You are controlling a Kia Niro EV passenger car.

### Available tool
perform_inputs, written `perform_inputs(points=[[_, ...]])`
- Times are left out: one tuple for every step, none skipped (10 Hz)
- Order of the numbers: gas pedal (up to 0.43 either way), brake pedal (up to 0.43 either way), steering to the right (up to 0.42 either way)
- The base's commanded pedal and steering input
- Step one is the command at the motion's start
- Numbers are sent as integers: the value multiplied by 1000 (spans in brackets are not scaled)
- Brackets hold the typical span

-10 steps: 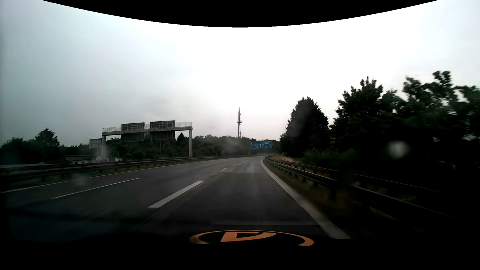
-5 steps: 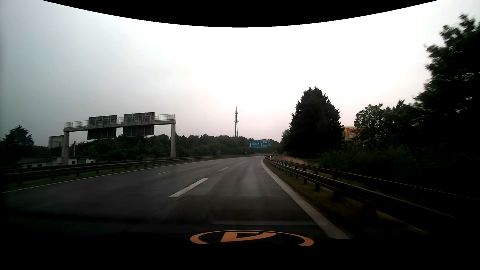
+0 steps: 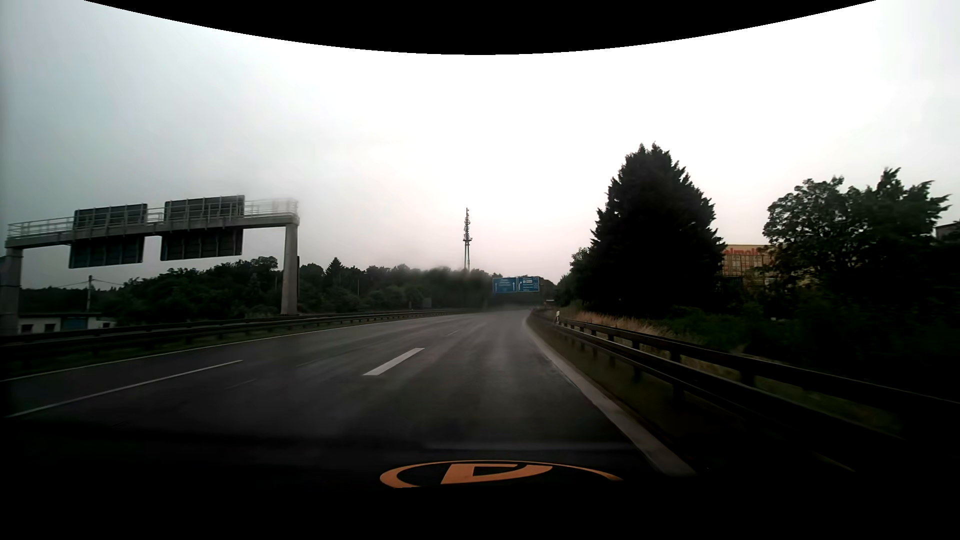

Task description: Follow the waypoints while adhering to traffic rules and regulations

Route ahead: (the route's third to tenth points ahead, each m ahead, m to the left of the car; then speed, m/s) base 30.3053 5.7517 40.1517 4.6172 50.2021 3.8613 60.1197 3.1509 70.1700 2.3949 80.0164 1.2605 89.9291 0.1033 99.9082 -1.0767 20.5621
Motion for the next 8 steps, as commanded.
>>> perform_inputs(points=[[130, 0, 5], [130, 0, 5], [138, 0, 6], [138, 0, 6], [138, 0, 6], [150, 0, 6], [157, 0, 7], [157, 0, 7]])
